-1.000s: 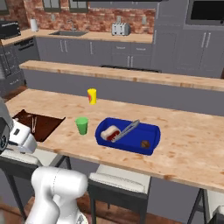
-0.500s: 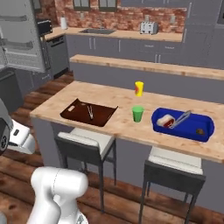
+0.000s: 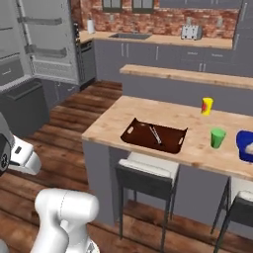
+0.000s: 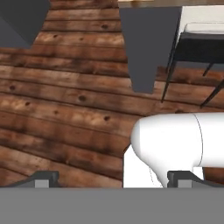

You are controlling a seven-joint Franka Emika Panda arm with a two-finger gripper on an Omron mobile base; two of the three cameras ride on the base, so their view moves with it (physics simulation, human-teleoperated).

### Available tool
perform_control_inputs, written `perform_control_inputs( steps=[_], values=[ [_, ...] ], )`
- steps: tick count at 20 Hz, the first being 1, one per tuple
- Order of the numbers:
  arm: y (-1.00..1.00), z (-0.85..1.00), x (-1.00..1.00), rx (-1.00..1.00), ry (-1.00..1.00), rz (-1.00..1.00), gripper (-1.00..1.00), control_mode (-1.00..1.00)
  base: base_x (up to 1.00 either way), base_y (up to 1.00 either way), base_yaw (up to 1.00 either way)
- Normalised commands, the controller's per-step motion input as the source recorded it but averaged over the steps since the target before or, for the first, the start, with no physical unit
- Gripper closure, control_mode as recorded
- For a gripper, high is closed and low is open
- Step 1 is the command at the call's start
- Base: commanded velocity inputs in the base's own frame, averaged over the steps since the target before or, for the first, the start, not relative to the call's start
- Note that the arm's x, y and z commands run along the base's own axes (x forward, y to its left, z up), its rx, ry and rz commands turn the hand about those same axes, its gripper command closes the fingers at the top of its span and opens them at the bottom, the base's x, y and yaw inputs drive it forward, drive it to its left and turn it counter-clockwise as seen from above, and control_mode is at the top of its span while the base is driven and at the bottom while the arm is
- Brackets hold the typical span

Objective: Gather the corn and avocado from the fridge and place them on a tray on the dining counter. Then gather the steak and chicken drumstick from the fridge and place them on the other tray.

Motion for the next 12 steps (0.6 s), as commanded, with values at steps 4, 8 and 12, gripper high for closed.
perform_control_inputs(
  steps=[4,8,12],
  values=[
    [0.0,0.0,0.0,0.0,0.0,0.0,-1.0,1.0,0.31,1.0,0.0],
    [0.0,0.0,0.0,0.0,0.0,0.0,-1.0,1.0,0.44,1.0,0.0],
    [0.0,0.0,0.0,0.0,0.0,0.0,-1.0,1.0,0.57,1.0,0.0]
  ],
)
